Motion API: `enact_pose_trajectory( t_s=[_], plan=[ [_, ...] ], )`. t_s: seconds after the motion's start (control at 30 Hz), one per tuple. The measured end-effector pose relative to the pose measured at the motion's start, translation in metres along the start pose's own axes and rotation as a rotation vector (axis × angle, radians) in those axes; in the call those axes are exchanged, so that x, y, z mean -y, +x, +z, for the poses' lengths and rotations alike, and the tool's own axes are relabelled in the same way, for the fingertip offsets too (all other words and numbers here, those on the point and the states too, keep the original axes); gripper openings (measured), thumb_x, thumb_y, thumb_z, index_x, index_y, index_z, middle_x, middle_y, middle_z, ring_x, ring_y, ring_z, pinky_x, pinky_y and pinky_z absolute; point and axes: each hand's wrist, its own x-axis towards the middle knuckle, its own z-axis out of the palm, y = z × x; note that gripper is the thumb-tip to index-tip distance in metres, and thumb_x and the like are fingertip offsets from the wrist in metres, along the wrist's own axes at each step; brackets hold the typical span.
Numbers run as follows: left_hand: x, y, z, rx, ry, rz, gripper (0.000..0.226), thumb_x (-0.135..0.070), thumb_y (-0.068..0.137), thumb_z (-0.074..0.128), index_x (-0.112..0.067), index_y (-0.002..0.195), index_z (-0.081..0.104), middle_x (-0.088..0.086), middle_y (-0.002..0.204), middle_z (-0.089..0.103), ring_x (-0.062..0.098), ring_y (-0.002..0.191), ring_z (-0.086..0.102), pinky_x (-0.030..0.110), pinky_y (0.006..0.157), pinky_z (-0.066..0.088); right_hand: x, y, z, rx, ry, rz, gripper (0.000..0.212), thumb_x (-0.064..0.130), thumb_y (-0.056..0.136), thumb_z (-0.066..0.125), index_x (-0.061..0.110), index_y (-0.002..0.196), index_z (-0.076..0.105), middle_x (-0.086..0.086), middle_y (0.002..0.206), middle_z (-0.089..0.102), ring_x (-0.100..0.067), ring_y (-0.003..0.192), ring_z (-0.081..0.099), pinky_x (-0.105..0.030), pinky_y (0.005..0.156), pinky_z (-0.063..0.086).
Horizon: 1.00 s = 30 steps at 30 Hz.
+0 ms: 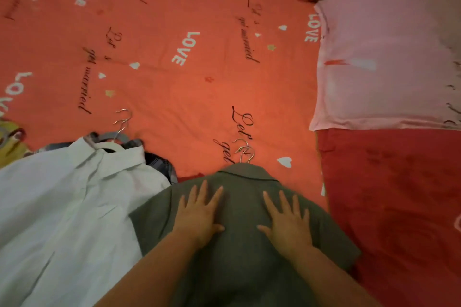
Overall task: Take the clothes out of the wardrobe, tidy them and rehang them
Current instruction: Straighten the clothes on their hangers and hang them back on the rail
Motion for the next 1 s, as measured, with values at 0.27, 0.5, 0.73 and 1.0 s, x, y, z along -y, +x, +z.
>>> enact_pose_trajectory(
  t_s=[0.27,0.5,0.73,1.0],
  plan=[
    [0.011,0.017,0.051,0.049,-0.006,-0.026,0.089,-0.052,0.089,0.048,-0.033,0.144,-0.019,0.010,0.151,-0.030,0.031,0.142,-0.018,0.047,0.115,-0.001,-0.007,0.011,0.044,0.055,-0.018,0.014,0.077,0.063,0.092,0.024,0.031,0.138,-0.029,-0.002,0.153,-0.029,-0.036,0.139,-0.026,-0.061,0.111,0.001],
    [0.015,-0.033,0.008,-0.077,-0.058,-0.007,0.074,-0.041,0.094,0.047,-0.030,0.149,-0.001,0.009,0.157,-0.007,0.027,0.144,-0.003,0.039,0.116,0.002,0.021,-0.021,-0.012,0.074,-0.012,0.014,0.070,0.048,0.095,0.040,0.029,0.150,0.000,-0.005,0.158,0.000,-0.031,0.145,-0.002,-0.053,0.114,0.008],
    [0.050,-0.132,-0.056,-0.261,-0.082,-0.043,0.050,-0.040,0.094,0.043,-0.024,0.141,0.036,0.005,0.148,0.032,0.020,0.135,0.029,0.032,0.111,0.020,0.099,-0.094,-0.061,-0.115,0.039,-0.258,0.049,0.038,0.095,0.044,0.025,0.142,0.034,0.004,0.139,0.043,-0.015,0.127,0.039,-0.028,0.106,0.026],
    [0.145,-0.287,-0.072,-0.449,-0.162,-0.186,0.046,-0.037,0.097,0.044,-0.031,0.141,0.036,-0.003,0.150,0.033,0.018,0.135,0.033,0.033,0.112,0.025,0.234,-0.194,-0.080,-0.191,-0.008,-0.472,0.045,0.034,0.096,0.045,0.024,0.139,0.039,0.003,0.137,0.045,-0.015,0.125,0.041,-0.025,0.103,0.029]
  ],
)
